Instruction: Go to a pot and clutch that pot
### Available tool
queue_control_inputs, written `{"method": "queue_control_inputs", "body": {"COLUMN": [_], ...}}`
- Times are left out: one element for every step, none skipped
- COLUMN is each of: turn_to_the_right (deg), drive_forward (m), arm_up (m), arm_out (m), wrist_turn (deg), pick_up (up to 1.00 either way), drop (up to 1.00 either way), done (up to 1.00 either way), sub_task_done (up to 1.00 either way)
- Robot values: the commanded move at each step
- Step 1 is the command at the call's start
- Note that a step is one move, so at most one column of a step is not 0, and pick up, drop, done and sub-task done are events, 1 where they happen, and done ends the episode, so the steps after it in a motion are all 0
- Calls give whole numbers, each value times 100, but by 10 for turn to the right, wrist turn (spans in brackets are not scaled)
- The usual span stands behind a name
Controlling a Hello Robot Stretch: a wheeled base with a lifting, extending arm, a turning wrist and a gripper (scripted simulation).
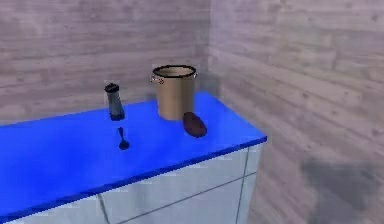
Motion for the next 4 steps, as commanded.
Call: {"method": "queue_control_inputs", "body": {"turn_to_the_right": [-450, -450, 450, 450], "drive_forward": [0, 0, 0, 0], "arm_up": [0, 0, 0, 0], "arm_out": [0, 0, 0, 0], "wrist_turn": [0, 0, 0, 0], "pick_up": [0, 0, 0, 0], "drop": [0, 0, 0, 0], "done": [0, 0, 0, 0], "sub_task_done": [0, 0, 0, 0]}}
